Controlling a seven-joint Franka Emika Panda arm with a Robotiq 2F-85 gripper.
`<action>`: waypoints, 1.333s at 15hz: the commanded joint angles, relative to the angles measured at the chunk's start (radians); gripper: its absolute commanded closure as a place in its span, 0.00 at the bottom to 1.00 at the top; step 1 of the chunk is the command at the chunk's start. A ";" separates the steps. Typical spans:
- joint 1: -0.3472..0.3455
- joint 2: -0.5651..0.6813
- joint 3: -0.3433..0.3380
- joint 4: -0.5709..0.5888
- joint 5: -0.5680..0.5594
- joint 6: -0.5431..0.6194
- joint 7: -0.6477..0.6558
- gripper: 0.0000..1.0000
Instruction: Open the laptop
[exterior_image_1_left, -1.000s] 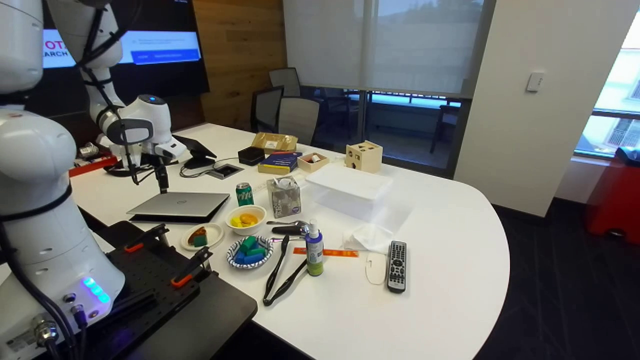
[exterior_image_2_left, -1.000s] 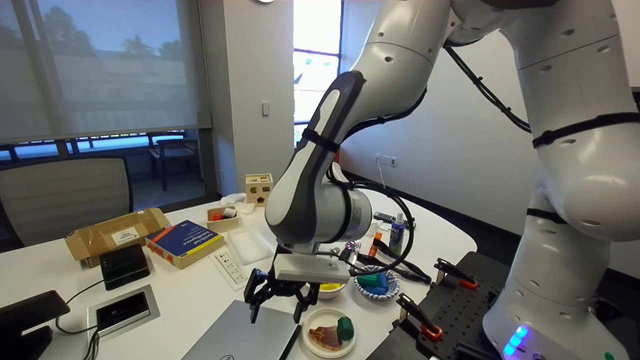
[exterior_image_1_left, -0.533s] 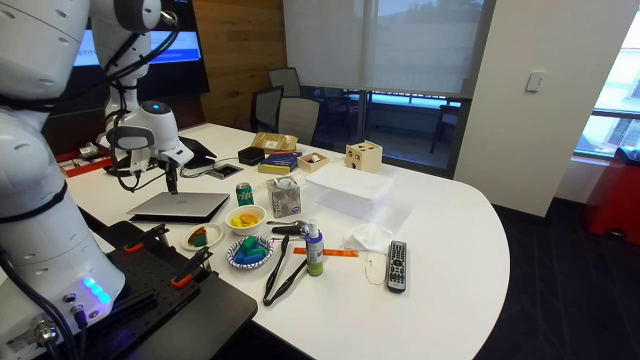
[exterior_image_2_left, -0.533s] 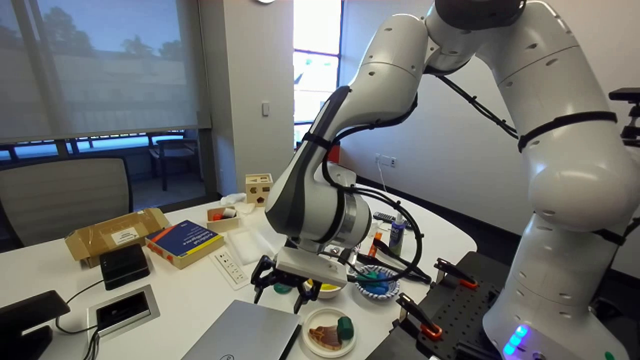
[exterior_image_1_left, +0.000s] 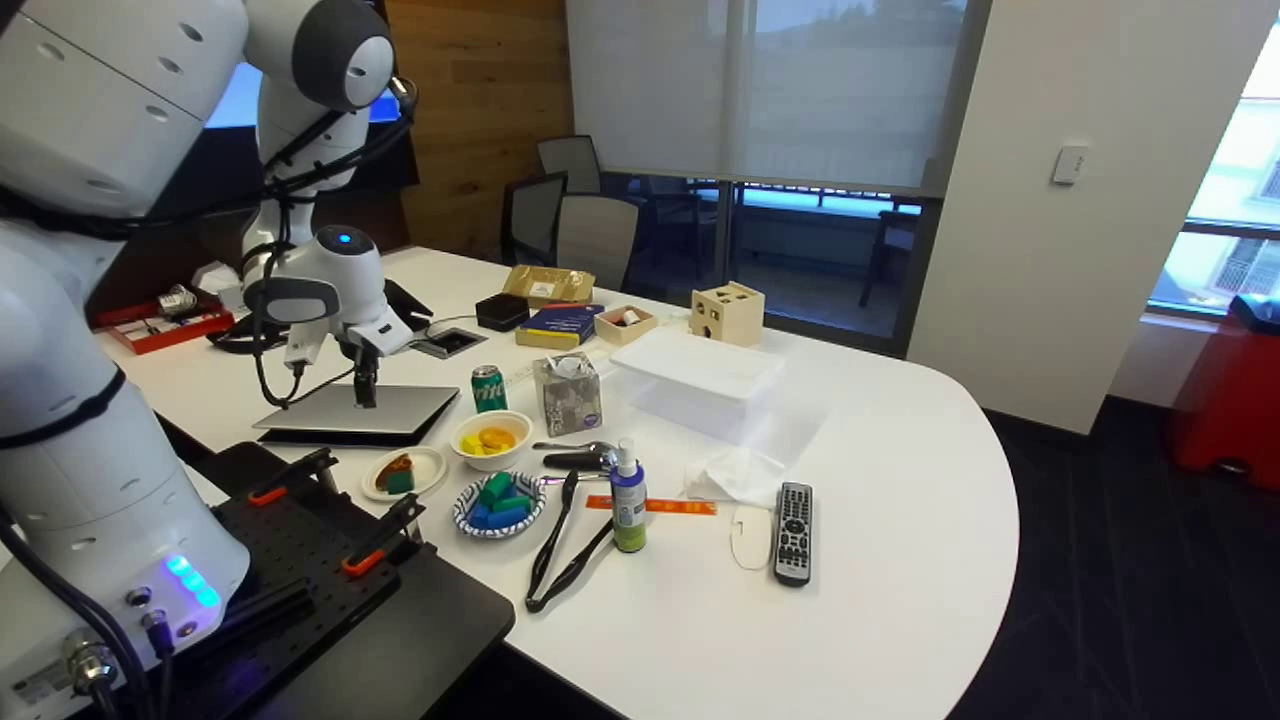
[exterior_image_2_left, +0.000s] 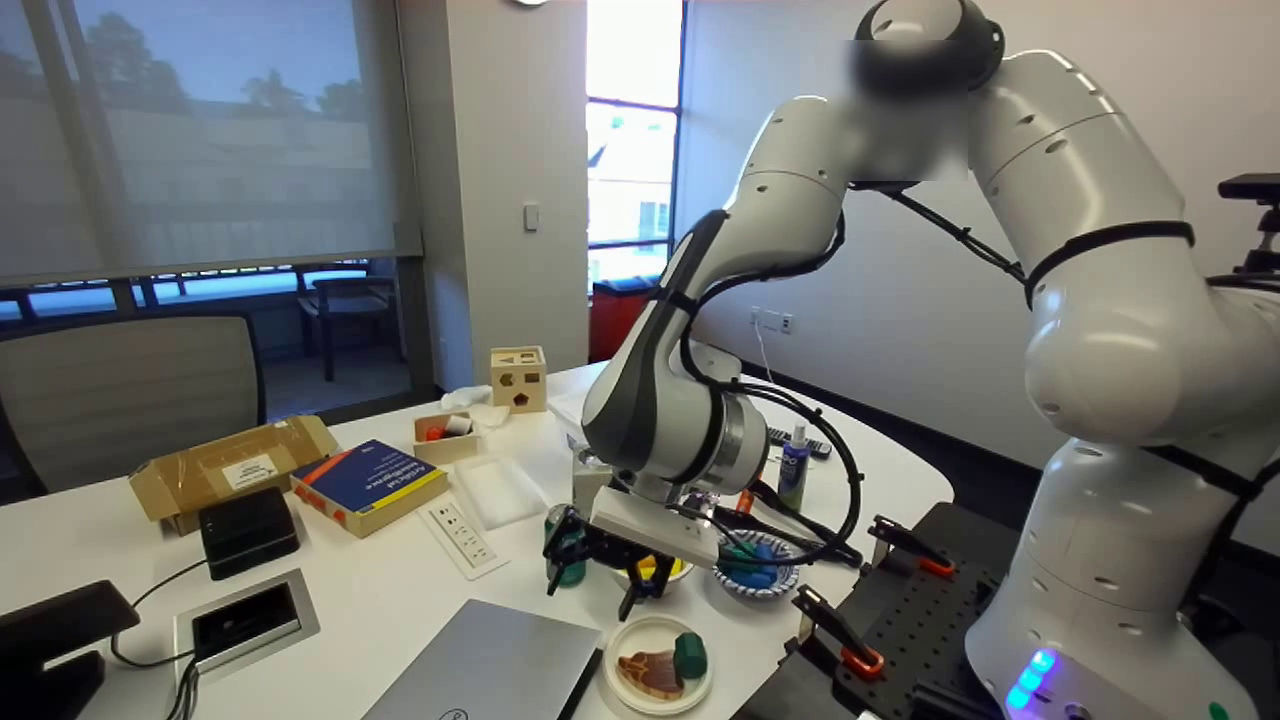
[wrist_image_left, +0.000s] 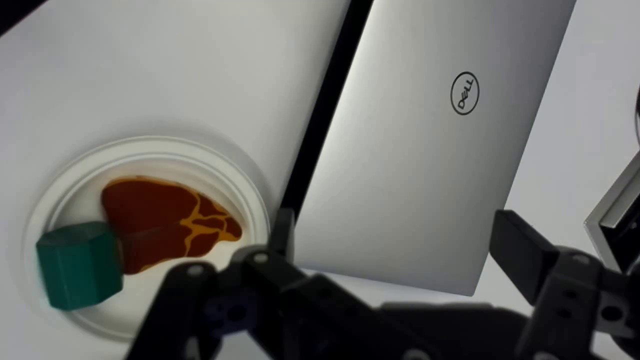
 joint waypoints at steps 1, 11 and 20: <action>-0.014 0.054 -0.035 -0.003 -0.074 -0.001 0.026 0.00; 0.064 0.177 -0.208 0.052 -0.453 -0.012 0.259 0.00; 0.120 0.259 -0.251 0.145 -0.524 -0.010 0.296 0.00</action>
